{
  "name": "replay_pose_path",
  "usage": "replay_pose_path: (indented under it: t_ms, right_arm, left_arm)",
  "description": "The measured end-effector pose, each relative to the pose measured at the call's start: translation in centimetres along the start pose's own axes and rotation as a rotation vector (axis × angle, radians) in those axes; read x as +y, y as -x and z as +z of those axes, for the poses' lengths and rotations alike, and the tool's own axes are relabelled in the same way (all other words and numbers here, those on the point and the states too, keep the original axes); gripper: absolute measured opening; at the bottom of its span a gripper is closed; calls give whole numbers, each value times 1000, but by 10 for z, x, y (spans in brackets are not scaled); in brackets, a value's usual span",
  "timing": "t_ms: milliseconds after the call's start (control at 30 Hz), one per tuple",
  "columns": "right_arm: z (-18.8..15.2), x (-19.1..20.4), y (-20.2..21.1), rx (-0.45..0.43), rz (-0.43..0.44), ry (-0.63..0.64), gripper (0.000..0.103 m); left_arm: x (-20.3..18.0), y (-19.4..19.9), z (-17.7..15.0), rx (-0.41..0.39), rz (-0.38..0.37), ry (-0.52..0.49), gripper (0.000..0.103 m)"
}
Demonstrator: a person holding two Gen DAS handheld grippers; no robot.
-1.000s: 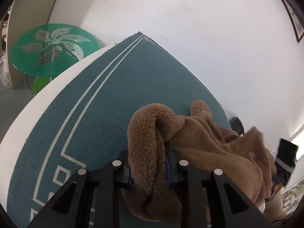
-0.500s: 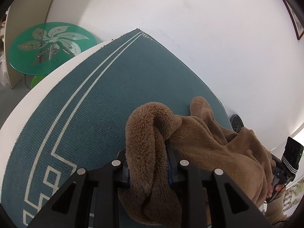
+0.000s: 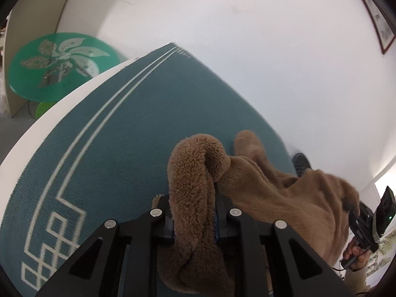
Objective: Fold clothes
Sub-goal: 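Lift the blanket high with both grippers holding two corners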
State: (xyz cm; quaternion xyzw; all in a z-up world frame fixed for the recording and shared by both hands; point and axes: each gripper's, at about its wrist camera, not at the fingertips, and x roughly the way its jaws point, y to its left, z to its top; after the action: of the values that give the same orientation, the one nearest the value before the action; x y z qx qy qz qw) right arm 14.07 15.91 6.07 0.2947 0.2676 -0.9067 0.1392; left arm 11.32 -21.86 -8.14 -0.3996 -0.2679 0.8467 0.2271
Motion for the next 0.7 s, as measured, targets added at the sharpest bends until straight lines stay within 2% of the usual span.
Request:
replay_pose_path:
  t_ms: [100, 167, 233, 367, 500, 633, 700]
  right_arm:
    - [0, -4, 33, -156, -296, 103, 18]
    - [3, -7, 58, -266, -465, 113, 18]
    - [4, -12, 79, -360, -595, 93, 18]
    - [1, -21, 103, -453, -693, 37, 18]
    - [-8, -24, 108, -491, -787, 37, 18]
    - [-11, -36, 127, -549, -862, -4, 18]
    - [-7, -45, 147, -601, -904, -39, 18]
  left_arm:
    - [-30, 11, -1, -40, -52, -48, 21]
    - [-53, 17, -4, -49, -97, -95, 21]
    - [-76, 17, -11, -36, -140, -146, 22]
    - [-108, -1, -32, 37, -174, -209, 22]
    - [-125, -15, -48, 88, -198, -217, 22]
    - [-145, 6, -41, 15, -235, -224, 19]
    - [-159, 27, -32, -47, -281, -242, 19]
